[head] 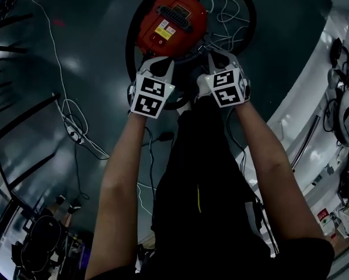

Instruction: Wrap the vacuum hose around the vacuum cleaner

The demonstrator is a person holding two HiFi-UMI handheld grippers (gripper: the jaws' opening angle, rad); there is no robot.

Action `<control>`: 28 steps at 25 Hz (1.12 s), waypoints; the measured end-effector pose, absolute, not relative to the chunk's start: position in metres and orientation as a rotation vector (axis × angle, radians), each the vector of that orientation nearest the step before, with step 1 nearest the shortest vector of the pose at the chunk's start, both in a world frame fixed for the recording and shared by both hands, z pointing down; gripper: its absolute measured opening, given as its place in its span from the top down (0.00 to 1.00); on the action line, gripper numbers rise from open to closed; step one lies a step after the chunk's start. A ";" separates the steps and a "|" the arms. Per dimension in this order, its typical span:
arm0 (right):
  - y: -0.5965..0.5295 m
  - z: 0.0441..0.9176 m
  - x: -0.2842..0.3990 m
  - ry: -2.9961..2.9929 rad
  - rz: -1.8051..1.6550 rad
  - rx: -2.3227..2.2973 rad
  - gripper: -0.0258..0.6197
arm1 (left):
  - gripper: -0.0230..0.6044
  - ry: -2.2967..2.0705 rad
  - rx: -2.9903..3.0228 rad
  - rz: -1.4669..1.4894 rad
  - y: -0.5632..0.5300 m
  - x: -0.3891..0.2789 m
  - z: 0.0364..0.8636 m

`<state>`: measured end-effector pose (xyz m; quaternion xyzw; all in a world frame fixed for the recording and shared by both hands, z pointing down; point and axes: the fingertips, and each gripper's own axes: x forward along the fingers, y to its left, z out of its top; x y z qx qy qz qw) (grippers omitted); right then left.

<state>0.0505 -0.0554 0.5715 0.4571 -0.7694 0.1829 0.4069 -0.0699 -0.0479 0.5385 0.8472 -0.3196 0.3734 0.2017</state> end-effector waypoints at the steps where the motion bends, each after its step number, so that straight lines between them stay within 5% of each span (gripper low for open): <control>1: -0.054 0.563 0.050 -1.946 0.490 1.186 0.97 | 0.95 -0.898 2.346 1.030 -0.043 -0.069 0.535; 28: 0.028 0.352 0.040 -2.080 0.879 1.427 0.97 | 0.95 -1.193 2.111 0.662 0.029 -0.097 0.345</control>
